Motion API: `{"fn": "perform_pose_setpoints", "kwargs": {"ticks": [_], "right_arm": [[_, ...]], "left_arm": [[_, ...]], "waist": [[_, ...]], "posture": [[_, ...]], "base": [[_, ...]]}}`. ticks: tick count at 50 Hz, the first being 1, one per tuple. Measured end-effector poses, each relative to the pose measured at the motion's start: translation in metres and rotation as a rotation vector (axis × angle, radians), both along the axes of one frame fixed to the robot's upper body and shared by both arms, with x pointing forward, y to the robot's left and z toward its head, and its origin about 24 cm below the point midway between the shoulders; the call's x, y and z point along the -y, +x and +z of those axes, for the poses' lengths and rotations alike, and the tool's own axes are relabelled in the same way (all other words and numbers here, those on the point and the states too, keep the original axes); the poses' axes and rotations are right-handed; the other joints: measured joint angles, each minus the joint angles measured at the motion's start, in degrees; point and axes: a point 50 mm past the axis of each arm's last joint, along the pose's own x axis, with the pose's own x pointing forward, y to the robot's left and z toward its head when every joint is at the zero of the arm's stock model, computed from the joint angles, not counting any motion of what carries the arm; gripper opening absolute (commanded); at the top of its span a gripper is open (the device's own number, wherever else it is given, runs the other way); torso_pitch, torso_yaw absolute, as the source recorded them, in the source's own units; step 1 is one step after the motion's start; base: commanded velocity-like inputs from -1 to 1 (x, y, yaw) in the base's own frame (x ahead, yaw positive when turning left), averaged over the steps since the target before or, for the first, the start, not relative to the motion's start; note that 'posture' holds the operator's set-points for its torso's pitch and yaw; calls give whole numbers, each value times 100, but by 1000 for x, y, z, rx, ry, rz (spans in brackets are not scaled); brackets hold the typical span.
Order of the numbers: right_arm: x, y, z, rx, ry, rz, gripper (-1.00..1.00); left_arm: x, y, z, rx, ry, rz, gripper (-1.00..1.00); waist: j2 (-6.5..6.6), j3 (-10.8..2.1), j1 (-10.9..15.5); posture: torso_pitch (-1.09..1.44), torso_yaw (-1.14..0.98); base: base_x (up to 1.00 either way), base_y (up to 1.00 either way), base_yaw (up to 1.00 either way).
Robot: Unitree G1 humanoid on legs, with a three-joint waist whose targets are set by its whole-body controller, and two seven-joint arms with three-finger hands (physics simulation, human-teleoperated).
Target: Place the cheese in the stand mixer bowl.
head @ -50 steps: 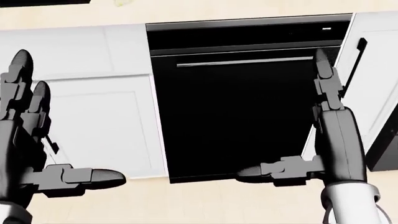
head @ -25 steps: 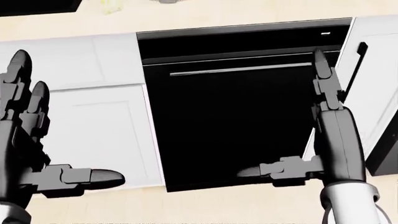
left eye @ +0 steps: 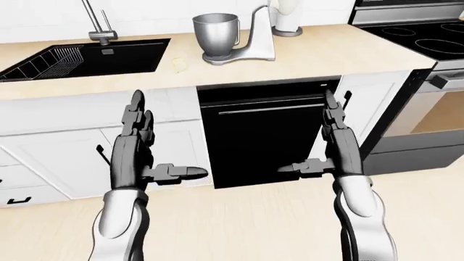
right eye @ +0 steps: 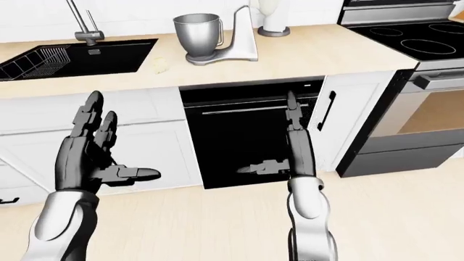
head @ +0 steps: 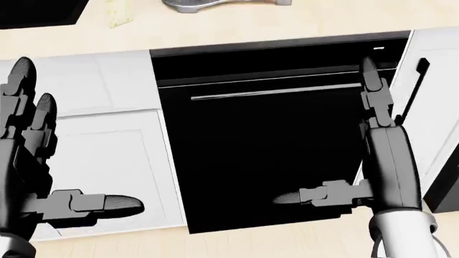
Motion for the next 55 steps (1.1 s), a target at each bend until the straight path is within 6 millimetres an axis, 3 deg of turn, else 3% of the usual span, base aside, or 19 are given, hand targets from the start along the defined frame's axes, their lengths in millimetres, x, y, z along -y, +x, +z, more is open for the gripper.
{"fn": "perform_pose_setpoints", "kwargs": {"ticks": [2, 4, 8, 10, 12, 14, 16, 20, 23, 29, 33, 35, 41, 45, 48, 49, 52, 55], "right_arm": [[0, 1, -3, -17, 1, 7, 100], [1, 1, -1, -11, 0, 0, 100], [2, -1, 6, 27, -5, -8, 100], [2, -1, 8, 38, -8, -6, 100], [6, -1, 5, 23, -13, -24, 100], [9, -1, -1, -6, -11, -43, 100], [9, -1, -1, -12, -11, -45, 100], [7, -2, 4, 15, -13, -34, 100], [5, -2, 7, 26, -12, -26, 100], [1, 0, 0, -13, -4, 1, 100], [2, -2, 7, 24, -9, -9, 100], [2, -2, 8, 33, -11, -7, 100], [9, -2, 0, -17, -16, -50, 100], [6, -2, 5, 11, -20, -37, 100], [5, -2, 9, 26, -22, -30, 100], [2, -2, 7, 21, -16, -21, 100], [-1, -1, 1, -15, -13, 3, 100], [1, -1, 2, -12, -13, -5, 100]], "left_arm": [[-1, 0, -3, -17, -1, 11, 100], [-1, 0, -1, -10, 0, 8, 100], [1, -1, 3, 16, 2, -2, 100], [1, -1, 5, 27, 2, -4, 100], [5, 0, 2, 11, -8, -23, 100], [7, 1, -2, -13, -10, -39, 100], [7, 1, -2, -15, -10, -36, 100], [5, -1, 4, 16, -6, -25, 100], [4, -1, 6, 30, -1, -23, 100], [-1, 0, -2, -15, -1, 9, 100], [1, -1, 4, 16, 2, -2, 100], [1, -1, 6, 25, 4, -4, 100], [6, 1, -1, -17, -9, -38, 100], [5, 0, 4, 13, -4, -26, 100], [5, -1, 7, 31, -2, -28, 100], [3, -1, 5, 24, 2, -20, 100], [-1, -1, -1, -13, -1, 7, 100], [-1, -1, 1, -4, 0, 6, 100]], "waist": [[-32, -25, 19], [-148, -40, 13], [-456, -18, 36], [-684, -71, 25], [-572, -23, -55], [-602, -20, -88], [-530, -24, -88], [-230, 29, -95], [62, -30, -99], [-127, -27, -1], [-410, -22, 21], [-633, -56, 30], [-540, -14, -95], [-262, 32, -93], [81, -25, -113], [23, -21, -63], [29, -12, 12], [-141, -38, 10]], "posture": [[0, 0], [0, 0], [0, 0], [0, 0], [0, 0], [0, 0], [0, 0], [0, 0], [0, 0], [0, 0], [0, 0], [0, 0], [0, 0], [0, 0], [0, 0], [0, 0], [0, 0], [0, 0]], "base": [[14, 0, 0], [15, 0, 0], [14, 0, 0], [14, 0, 0], [14, 0, 0], [14, 0, 0], [14, 0, 0], [13, 0, 0], [14, 0, 0], [14, 0, 0], [14, 0, 0], [15, 0, 0], [15, 0, 0], [15, 0, 0], [15, 0, 0], [16, 0, 0], [15, 0, 0], [16, 0, 0]]}}
